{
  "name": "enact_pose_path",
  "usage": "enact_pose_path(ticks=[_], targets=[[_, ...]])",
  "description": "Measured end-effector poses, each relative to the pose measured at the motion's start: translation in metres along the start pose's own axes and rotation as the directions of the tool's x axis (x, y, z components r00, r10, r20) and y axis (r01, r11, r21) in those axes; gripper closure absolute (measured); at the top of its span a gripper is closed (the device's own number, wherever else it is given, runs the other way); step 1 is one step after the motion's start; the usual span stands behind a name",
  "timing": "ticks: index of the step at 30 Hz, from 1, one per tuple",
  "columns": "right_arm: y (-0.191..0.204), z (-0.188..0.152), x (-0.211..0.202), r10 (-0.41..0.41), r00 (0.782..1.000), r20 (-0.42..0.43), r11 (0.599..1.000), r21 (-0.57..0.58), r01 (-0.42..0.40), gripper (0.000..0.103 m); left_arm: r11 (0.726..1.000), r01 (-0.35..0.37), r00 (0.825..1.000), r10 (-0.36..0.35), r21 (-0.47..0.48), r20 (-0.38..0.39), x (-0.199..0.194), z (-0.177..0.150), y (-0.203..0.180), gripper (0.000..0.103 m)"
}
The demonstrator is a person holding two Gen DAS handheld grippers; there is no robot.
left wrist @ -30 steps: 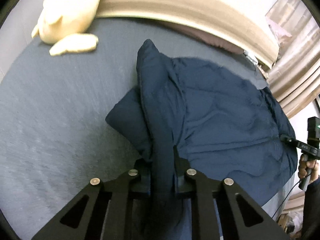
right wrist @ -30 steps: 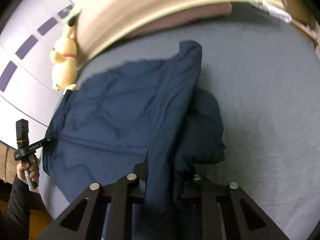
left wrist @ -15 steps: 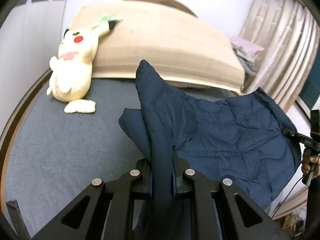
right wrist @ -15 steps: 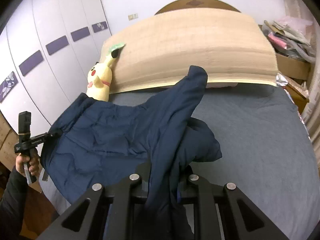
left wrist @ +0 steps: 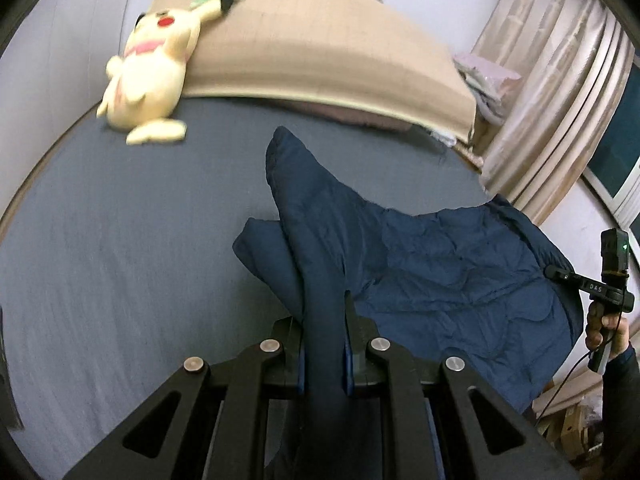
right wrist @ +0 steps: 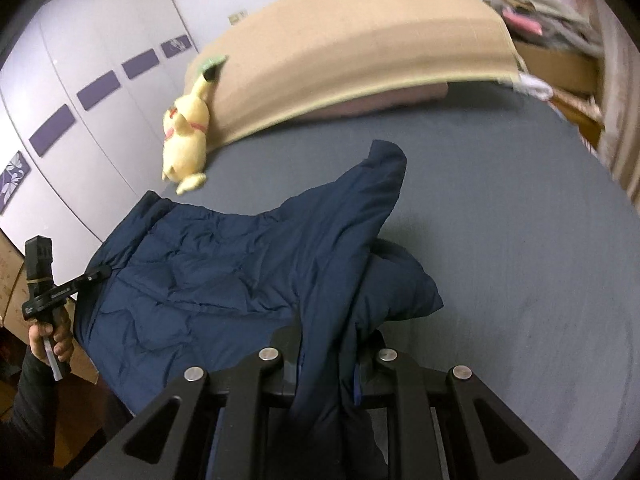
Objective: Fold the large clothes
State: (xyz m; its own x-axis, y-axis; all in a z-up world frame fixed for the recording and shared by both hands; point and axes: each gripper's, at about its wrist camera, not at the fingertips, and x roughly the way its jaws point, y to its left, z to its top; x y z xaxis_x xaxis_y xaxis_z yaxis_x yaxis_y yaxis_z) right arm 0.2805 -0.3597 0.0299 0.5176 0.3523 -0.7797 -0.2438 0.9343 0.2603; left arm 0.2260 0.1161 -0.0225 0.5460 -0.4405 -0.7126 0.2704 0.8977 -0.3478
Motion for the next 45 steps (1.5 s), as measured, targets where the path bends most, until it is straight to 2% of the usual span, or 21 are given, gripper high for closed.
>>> enact_pose_path(ticks=[6, 10, 13, 17, 21, 22, 25, 27, 29, 32, 34, 36, 37, 38, 39, 41, 44, 45], targets=[[-0.023, -0.033, 0.034, 0.012, 0.999, -0.046, 0.996, 0.089, -0.007, 0.086, 0.998, 0.003, 0.999, -0.006, -0.067, -0.046, 0.02, -0.036, 0.017, 0.088], [-0.028, -0.04, 0.058, 0.022, 0.998, -0.064, 0.99, 0.139, -0.013, 0.086, 0.993, 0.005, 0.997, -0.014, -0.12, -0.075, 0.036, -0.054, 0.031, 0.087], [-0.037, -0.048, 0.073, 0.018, 0.997, -0.071, 0.984, 0.179, -0.005, 0.08, 0.987, -0.001, 0.996, -0.012, -0.163, -0.084, 0.045, -0.061, 0.04, 0.082], [-0.06, -0.064, 0.074, -0.001, 0.997, -0.083, 0.967, 0.254, 0.022, 0.046, 0.983, -0.033, 0.996, 0.018, -0.18, -0.089, 0.045, -0.066, 0.046, 0.062], [-0.083, -0.064, 0.053, 0.015, 0.999, -0.03, 0.935, 0.355, -0.003, 0.038, 0.974, -0.031, 0.997, 0.013, -0.226, -0.079, 0.015, -0.056, 0.059, 0.053], [-0.089, -0.061, 0.042, -0.002, 1.0, -0.005, 0.929, 0.37, 0.003, 0.038, 0.974, -0.044, 0.998, 0.033, -0.223, -0.051, 0.003, -0.051, 0.062, 0.052], [-0.098, -0.042, 0.018, -0.042, 0.996, 0.075, 0.92, 0.392, 0.009, 0.034, 0.973, -0.086, 0.994, 0.097, -0.214, 0.041, -0.016, -0.031, 0.064, 0.042], [-0.094, -0.025, 0.019, -0.035, 0.995, 0.091, 0.923, 0.385, -0.003, 0.029, 0.976, -0.082, 0.994, 0.094, -0.202, 0.05, -0.005, -0.014, 0.058, 0.039], [-0.083, -0.005, 0.043, -0.014, 0.999, 0.049, 0.943, 0.333, -0.003, 0.029, 0.981, -0.083, 0.996, 0.087, -0.174, 0.012, 0.019, -0.003, 0.049, 0.039], [-0.073, 0.013, 0.088, -0.063, 0.997, -0.05, 0.964, 0.257, 0.074, 0.029, 0.985, -0.105, 0.994, 0.098, -0.14, -0.052, 0.059, 0.011, 0.041, 0.039], [-0.077, 0.018, 0.111, -0.069, 0.993, -0.098, 0.96, 0.265, 0.093, 0.029, 0.981, -0.116, 0.991, 0.105, -0.158, -0.078, 0.08, 0.02, 0.044, 0.039], [-0.083, 0.02, 0.118, -0.054, 0.994, -0.098, 0.956, 0.282, 0.079, 0.031, 0.979, -0.108, 0.99, 0.091, -0.171, -0.104, 0.093, 0.024, 0.043, 0.039], [-0.083, 0.023, 0.122, -0.03, 0.995, -0.096, 0.956, 0.289, 0.056, 0.036, 0.98, -0.114, 0.989, 0.098, -0.161, -0.109, 0.099, 0.025, 0.042, 0.039], [-0.08, 0.025, 0.125, -0.009, 0.995, -0.099, 0.963, 0.267, 0.035, 0.07, 0.98, -0.131, 0.987, 0.116, -0.147, -0.108, 0.101, 0.025, 0.042, 0.047], [-0.073, 0.027, 0.13, -0.043, 0.991, -0.123, 0.976, 0.207, 0.068, 0.078, 0.977, -0.171, 0.98, 0.156, -0.125, -0.127, 0.109, 0.024, 0.042, 0.068], [-0.067, 0.026, 0.138, -0.098, 0.985, -0.143, 0.981, 0.151, 0.12, 0.086, 0.97, -0.2, 0.97, 0.176, -0.137, -0.17, 0.125, 0.018, 0.046, 0.07], [-0.073, 0.019, 0.152, -0.164, 0.972, -0.169, 0.971, 0.147, 0.189, 0.086, 0.964, -0.2, 0.97, 0.17, -0.174, -0.173, 0.133, 0.011, 0.052, 0.067], [-0.073, 0.019, 0.155, -0.173, 0.971, -0.166, 0.968, 0.154, 0.199, 0.082, 0.963, -0.209, 0.969, 0.18, -0.17, -0.172, 0.13, 0.013, 0.05, 0.067]])
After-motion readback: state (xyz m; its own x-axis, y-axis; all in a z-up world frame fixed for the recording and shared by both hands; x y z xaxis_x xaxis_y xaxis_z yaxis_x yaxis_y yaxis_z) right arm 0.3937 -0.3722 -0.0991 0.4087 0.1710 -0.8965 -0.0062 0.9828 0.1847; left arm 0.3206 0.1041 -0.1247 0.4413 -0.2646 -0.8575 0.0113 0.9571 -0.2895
